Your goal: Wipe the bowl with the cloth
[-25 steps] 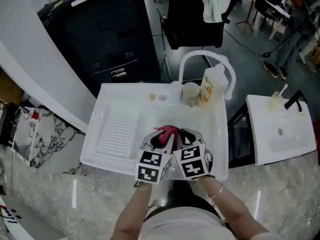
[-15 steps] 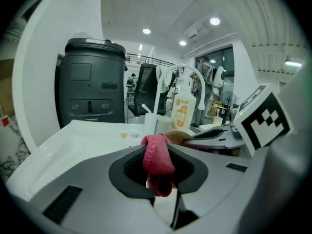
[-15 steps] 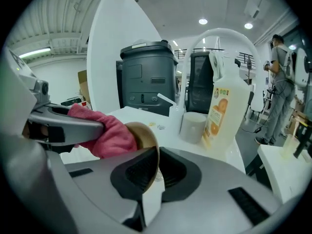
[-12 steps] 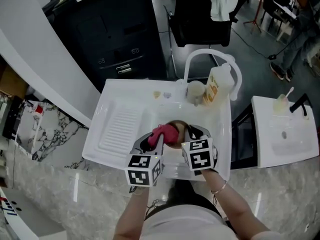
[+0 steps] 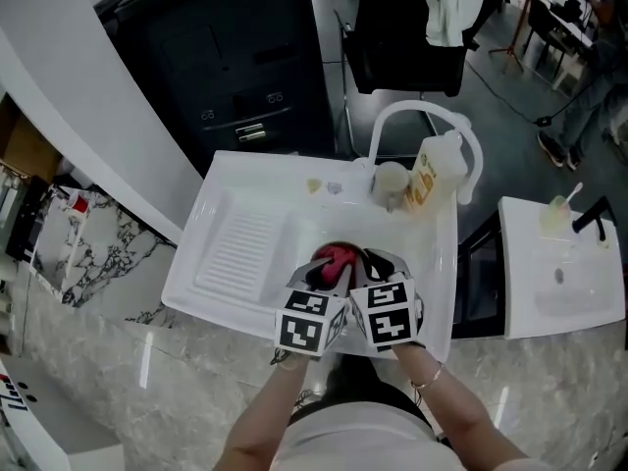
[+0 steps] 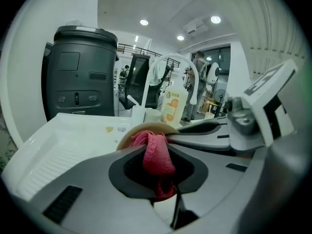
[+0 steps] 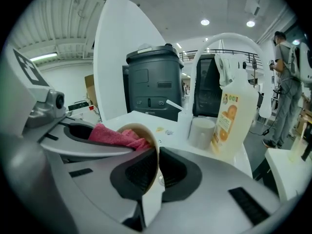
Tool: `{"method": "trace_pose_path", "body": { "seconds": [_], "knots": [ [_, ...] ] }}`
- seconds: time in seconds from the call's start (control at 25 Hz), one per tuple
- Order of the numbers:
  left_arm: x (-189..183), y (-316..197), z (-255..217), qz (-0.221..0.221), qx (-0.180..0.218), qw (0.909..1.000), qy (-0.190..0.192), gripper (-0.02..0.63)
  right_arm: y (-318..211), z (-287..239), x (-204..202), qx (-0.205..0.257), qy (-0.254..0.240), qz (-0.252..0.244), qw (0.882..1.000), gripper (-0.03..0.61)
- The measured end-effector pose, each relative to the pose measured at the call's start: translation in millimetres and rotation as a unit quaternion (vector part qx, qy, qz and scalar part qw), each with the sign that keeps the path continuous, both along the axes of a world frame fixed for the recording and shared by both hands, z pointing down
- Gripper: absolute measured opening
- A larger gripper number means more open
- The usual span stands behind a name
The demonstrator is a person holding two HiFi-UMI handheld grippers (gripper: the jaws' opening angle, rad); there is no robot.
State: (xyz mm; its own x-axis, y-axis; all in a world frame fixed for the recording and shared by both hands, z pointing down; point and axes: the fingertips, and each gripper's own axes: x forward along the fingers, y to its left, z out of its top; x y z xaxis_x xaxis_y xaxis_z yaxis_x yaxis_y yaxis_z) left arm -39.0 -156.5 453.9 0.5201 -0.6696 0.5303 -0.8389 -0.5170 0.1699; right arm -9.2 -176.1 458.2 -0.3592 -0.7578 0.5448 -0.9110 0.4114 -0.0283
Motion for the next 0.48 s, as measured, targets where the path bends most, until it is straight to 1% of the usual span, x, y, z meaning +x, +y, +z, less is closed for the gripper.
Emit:
{"method": "trace_pose_path", "body": {
  "seconds": [0.12, 0.24, 0.32, 0.48],
  "knots": [
    [-3.6, -2.9, 10.4, -0.001, -0.005, 0.9996, -0.027, 0.086, 0.5, 5.1, 3.9, -0.002, 0.000, 0.005, 1.000, 0.020],
    [-12.4, -3.0, 14.0, -0.011, -0.004, 0.9990, -0.043, 0.086, -2.8, 8.6, 8.4, -0.003, -0.001, 0.013, 1.000, 0.020],
    [-20.6, -1.9, 13.6, -0.019, -0.002, 0.9987, -0.047, 0.086, -6.3, 9.7, 10.7, 0.001, -0.001, 0.018, 1.000, 0.018],
    [-36.3, 3.0, 7.0, -0.036, 0.004, 0.9984, -0.042, 0.086, -8.5, 14.2, 13.5, -0.001, 0.005, 0.024, 1.000, 0.018]
  ]
}}
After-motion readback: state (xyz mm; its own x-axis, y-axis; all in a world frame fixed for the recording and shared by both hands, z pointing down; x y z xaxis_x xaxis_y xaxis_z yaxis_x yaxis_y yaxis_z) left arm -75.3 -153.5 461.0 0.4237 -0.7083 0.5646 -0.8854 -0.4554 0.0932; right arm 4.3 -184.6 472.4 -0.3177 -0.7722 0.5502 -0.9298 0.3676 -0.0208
